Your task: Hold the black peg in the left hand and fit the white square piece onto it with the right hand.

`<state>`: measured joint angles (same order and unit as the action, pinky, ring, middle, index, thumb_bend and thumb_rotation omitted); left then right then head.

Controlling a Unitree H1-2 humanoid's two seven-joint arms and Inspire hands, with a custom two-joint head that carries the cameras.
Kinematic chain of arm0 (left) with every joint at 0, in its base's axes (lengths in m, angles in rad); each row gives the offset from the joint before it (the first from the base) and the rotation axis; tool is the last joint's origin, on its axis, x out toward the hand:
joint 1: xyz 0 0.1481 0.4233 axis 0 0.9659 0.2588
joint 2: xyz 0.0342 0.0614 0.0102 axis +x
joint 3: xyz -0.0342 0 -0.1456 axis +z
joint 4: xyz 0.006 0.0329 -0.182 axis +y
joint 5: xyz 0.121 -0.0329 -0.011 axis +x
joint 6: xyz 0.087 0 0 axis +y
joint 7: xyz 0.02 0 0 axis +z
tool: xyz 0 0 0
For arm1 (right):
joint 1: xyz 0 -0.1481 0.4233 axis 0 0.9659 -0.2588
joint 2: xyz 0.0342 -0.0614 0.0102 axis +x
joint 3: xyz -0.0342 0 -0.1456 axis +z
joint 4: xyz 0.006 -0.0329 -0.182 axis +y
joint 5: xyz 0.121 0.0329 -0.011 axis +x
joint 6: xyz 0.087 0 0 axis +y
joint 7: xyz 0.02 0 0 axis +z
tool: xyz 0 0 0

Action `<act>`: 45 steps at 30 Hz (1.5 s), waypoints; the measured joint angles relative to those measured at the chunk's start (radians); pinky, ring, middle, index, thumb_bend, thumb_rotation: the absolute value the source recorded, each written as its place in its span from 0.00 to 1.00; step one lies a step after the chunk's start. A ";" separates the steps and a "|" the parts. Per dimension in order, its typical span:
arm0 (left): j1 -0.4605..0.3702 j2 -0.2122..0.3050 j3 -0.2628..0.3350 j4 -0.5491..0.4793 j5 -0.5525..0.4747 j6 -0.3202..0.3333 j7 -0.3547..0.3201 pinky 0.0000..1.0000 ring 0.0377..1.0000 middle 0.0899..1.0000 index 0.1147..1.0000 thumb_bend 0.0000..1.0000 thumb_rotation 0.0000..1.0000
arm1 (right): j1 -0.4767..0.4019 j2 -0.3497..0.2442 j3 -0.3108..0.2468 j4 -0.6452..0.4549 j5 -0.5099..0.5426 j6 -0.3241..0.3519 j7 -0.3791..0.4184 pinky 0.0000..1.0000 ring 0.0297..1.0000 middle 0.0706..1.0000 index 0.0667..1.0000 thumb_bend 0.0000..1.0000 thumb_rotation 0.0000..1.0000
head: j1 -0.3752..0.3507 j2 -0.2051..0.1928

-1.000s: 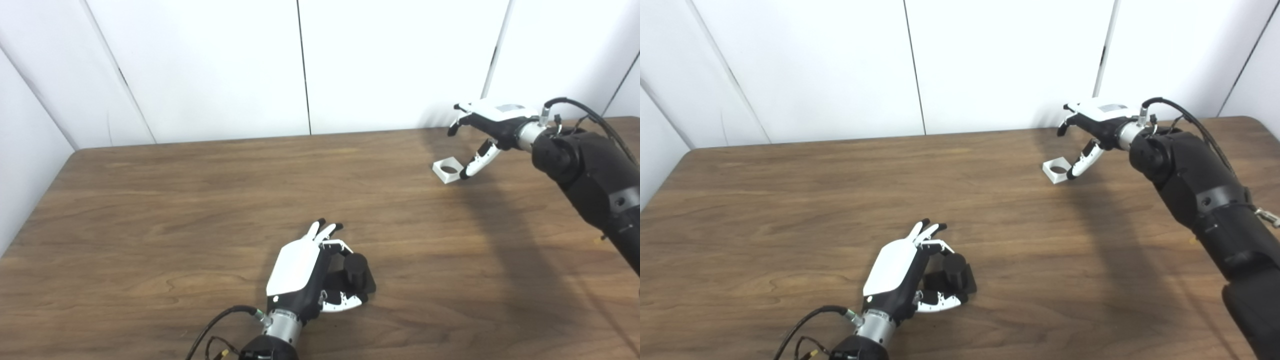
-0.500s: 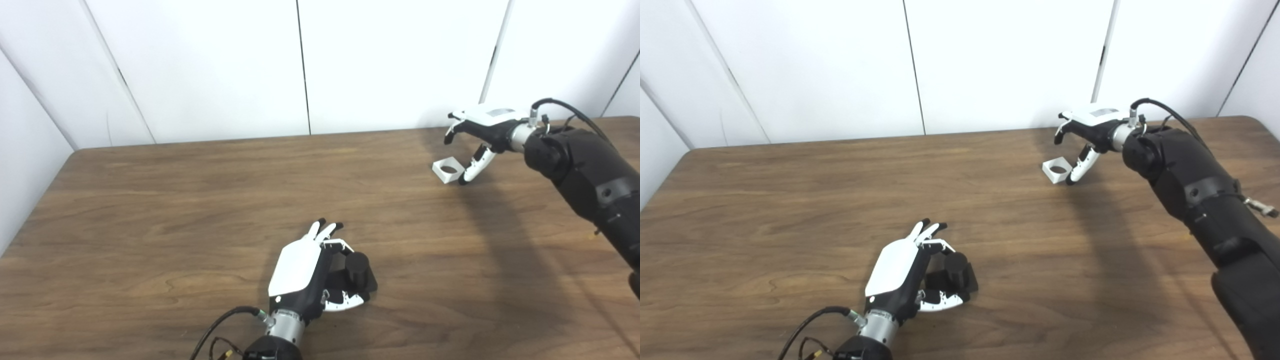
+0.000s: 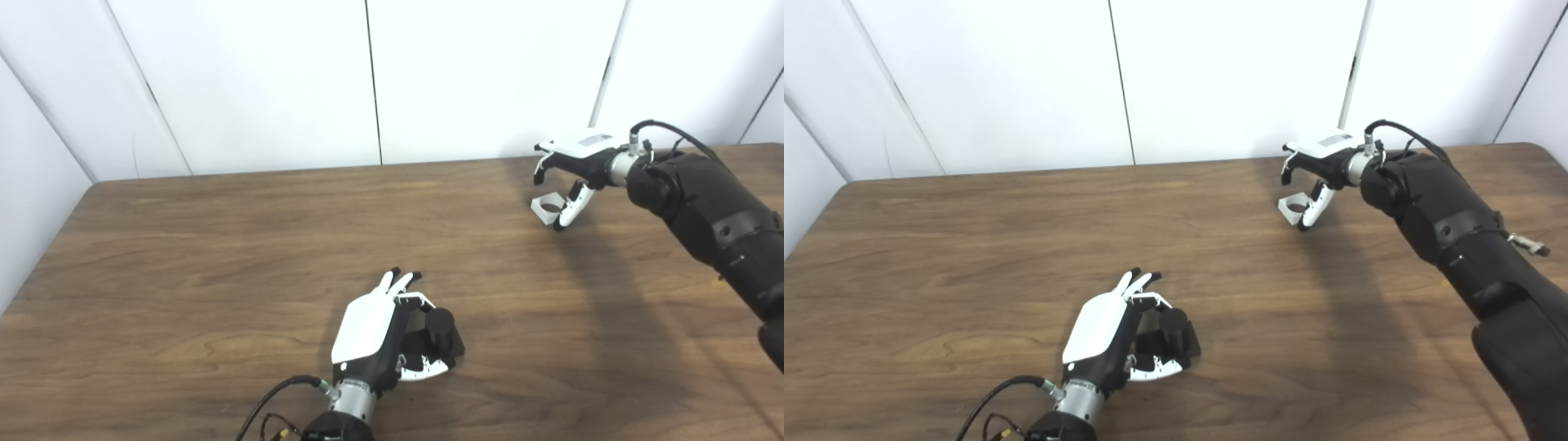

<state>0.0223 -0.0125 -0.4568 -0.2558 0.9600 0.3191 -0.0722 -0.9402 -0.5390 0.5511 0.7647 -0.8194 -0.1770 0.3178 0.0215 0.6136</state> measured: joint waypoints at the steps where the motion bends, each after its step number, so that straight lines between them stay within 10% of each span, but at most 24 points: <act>1: 0.000 0.000 0.000 0.000 0.000 0.000 0.001 0.93 1.00 0.92 0.43 0.52 0.07 | -0.001 0.001 0.003 0.004 -0.001 0.000 0.000 1.00 1.00 1.00 0.73 0.85 0.32 | 0.000 0.000; 45: 0.000 -0.016 -0.006 0.001 0.000 0.018 0.005 0.95 1.00 0.92 0.43 0.52 0.06 | -0.036 0.014 0.043 0.083 -0.025 -0.037 0.011 1.00 1.00 1.00 0.72 0.83 0.30 | 0.003 0.006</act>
<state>0.0222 -0.0284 -0.4629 -0.2549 0.9601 0.3367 -0.0673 -0.9759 -0.5252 0.5943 0.8475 -0.8445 -0.2138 0.3287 0.0245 0.6197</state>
